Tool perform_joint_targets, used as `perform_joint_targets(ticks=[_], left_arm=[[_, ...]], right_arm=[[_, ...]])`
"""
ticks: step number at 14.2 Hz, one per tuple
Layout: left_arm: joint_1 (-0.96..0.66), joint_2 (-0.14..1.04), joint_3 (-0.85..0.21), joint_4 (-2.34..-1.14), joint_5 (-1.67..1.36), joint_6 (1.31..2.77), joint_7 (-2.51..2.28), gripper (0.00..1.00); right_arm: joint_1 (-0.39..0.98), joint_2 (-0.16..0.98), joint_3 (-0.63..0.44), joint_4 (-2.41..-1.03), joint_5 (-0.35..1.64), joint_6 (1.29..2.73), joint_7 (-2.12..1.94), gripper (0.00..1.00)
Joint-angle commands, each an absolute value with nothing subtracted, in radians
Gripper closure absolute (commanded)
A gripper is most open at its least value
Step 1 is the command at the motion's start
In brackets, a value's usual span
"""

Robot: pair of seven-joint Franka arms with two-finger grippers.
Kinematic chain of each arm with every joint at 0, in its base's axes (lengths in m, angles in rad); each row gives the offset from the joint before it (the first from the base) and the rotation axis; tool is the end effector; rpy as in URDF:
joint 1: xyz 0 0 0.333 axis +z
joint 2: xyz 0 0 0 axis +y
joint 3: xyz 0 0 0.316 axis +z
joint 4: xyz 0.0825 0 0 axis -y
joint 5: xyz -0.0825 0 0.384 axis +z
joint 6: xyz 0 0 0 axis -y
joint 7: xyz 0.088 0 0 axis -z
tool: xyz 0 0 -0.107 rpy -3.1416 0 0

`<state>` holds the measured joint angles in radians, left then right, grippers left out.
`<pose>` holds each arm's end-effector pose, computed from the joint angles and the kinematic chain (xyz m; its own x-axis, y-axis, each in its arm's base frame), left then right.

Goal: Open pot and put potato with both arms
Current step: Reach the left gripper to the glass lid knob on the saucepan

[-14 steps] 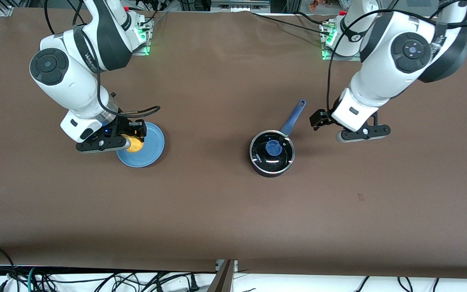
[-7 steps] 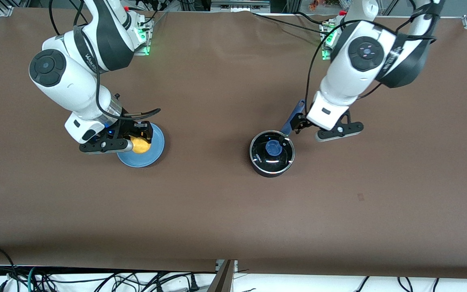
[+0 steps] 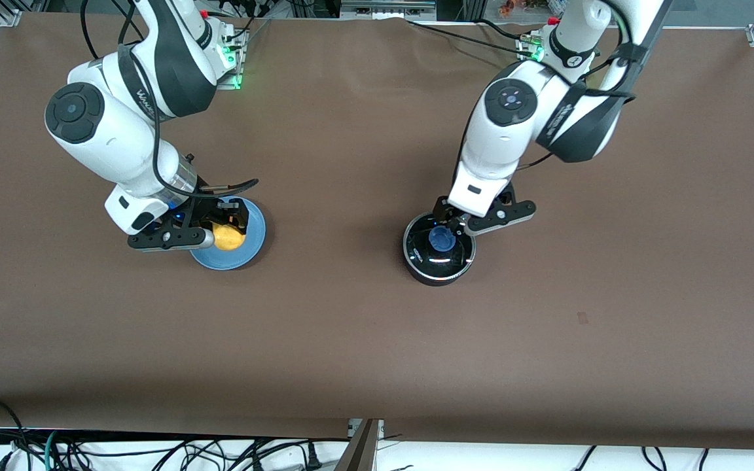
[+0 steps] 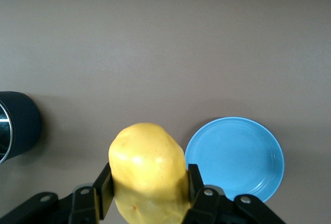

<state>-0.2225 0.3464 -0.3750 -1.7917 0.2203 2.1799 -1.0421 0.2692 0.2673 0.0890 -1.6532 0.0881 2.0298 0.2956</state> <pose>0.5481 -0.3405 0.3761 0.9355 0.3418 0.0893 0.3408 -0.9398 0.0259 0.6099 0.2281 0.4661 0.9972 0.0186 0.0720 0.0280 -0.9908 -0.1328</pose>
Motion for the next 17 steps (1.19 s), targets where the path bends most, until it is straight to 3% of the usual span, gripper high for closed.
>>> perform_joint_targets(ticks=[1, 9, 17], left_arm=[[-0.232, 0.397, -0.373, -1.775, 0.262, 2.229, -1.088, 0.0], [-0.258, 0.485, -0.373, -1.76, 0.379, 2.318, -1.235, 0.0], [-0.27, 0.538, -0.371, -1.727, 0.423, 2.318, -1.295, 0.0]], right_arm=[[0.276, 0.278, 0.089, -1.634, 0.104, 2.022, 0.304, 0.8], [0.295, 0.282, 0.089, -1.634, 0.092, 2.023, 0.304, 0.8], [0.301, 0.287, 0.089, -1.632, 0.091, 2.023, 0.304, 0.8]])
